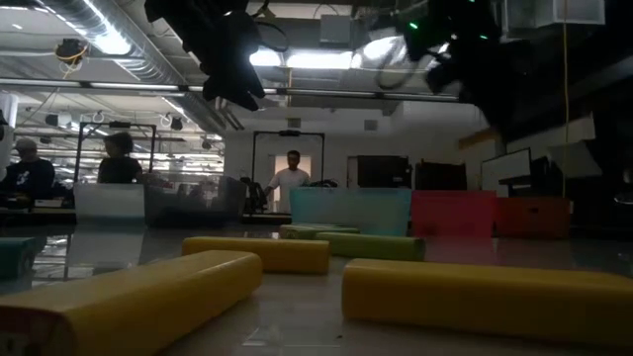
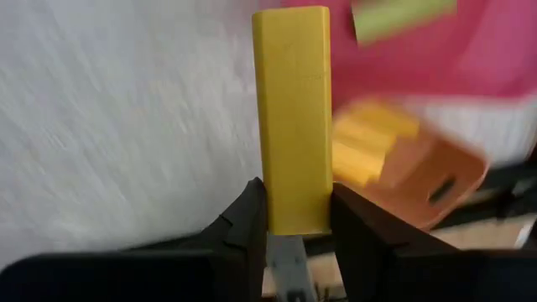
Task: Sort blocks
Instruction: Put the yellow block into the right orange bin, then put the brown block into the left orange bin
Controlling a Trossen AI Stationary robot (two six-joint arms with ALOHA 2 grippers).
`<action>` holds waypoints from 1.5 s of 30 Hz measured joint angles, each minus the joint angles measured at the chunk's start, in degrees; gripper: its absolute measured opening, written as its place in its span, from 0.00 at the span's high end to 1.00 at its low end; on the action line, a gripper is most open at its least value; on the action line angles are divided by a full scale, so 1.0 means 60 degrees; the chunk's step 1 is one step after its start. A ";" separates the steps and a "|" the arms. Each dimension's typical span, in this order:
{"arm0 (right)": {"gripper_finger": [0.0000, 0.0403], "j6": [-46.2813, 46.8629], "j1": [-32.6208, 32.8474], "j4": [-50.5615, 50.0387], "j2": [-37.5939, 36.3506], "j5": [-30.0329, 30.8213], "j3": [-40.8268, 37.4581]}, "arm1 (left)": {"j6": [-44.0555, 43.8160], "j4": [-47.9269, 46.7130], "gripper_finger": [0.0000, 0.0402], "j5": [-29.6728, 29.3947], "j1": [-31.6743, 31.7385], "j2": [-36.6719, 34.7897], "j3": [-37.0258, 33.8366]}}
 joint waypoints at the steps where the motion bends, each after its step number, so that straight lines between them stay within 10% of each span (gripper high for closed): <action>1: 0.73 0.0000 -0.0195 0.0004 -0.0243 0.0000 -0.0358 | -0.0003 0.0016 0.55 0.0000 0.0000 0.0000 0.0000; 16: 0.72 -0.0575 -0.2134 0.1224 -0.0757 0.1837 -0.3774 | -0.0261 0.0073 0.55 -0.0004 0.0000 0.0000 0.0000; 34: 0.39 -0.0589 -0.2783 0.2672 -0.0739 0.2367 -0.4062 | -0.0766 0.0071 0.55 0.0007 0.0000 0.0000 0.0000; 45: 0.45 -0.0612 -0.4222 0.4289 -0.0365 0.3286 -0.4062 | -0.0759 0.0069 0.55 0.0007 -0.0452 0.0004 0.0000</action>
